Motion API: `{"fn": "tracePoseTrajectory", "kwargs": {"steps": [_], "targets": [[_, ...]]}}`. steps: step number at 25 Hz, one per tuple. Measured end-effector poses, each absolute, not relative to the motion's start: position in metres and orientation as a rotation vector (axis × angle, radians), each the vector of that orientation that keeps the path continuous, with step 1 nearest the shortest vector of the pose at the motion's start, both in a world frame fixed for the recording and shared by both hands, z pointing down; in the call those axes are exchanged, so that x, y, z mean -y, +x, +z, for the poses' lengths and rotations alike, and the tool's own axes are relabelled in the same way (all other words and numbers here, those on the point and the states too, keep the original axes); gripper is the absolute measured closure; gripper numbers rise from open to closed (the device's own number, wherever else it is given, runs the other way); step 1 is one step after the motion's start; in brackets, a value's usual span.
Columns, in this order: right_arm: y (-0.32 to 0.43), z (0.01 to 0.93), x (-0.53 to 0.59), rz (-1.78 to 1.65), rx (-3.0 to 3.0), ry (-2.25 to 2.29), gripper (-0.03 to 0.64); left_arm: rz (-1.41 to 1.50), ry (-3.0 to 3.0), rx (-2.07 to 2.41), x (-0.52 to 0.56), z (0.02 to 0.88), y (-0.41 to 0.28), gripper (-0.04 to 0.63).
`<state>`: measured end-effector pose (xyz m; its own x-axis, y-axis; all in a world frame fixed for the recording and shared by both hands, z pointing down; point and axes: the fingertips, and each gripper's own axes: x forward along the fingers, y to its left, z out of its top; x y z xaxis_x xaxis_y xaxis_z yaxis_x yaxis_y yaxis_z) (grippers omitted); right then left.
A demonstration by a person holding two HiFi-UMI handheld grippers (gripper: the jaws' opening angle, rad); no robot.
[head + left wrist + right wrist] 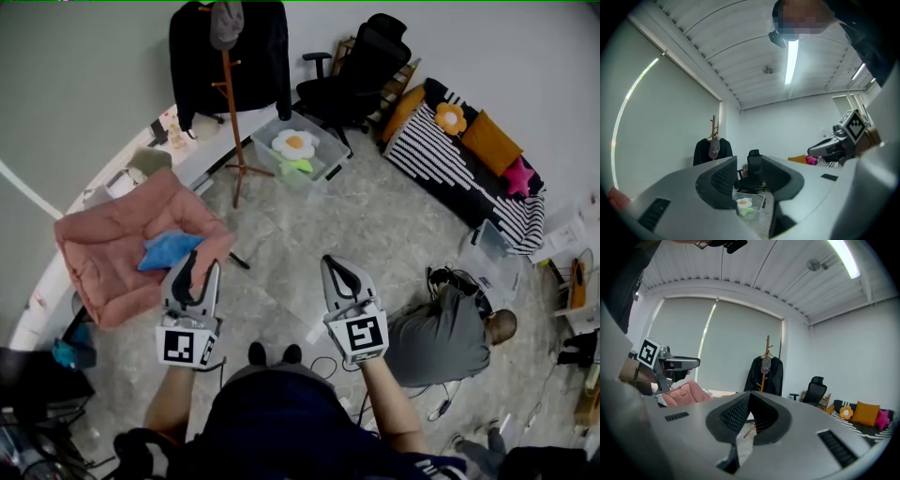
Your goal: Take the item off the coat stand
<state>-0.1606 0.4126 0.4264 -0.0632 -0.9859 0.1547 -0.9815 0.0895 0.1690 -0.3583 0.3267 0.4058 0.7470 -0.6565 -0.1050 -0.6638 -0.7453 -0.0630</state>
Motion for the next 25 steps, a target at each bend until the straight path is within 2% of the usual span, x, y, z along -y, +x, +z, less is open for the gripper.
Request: {"fn": "tracePoseTrajectory", "kwargs": {"steps": [6,11,25], "targets": [[-0.156,0.428,-0.419,-0.006,2.163,1.979,0.598,0.106,-2.843,-1.025,-0.329,0.408,-0.349,0.351],[-0.147,0.429,-0.422,-0.014,2.179,1.978,0.599,0.106,-2.849,-1.01,-0.328,0.409,-0.338,0.309],[-0.1,0.435,-0.419,0.02,2.256,1.903,0.598,0.09,-2.782,-1.079,-0.313,0.402,-0.296,0.31]]}}
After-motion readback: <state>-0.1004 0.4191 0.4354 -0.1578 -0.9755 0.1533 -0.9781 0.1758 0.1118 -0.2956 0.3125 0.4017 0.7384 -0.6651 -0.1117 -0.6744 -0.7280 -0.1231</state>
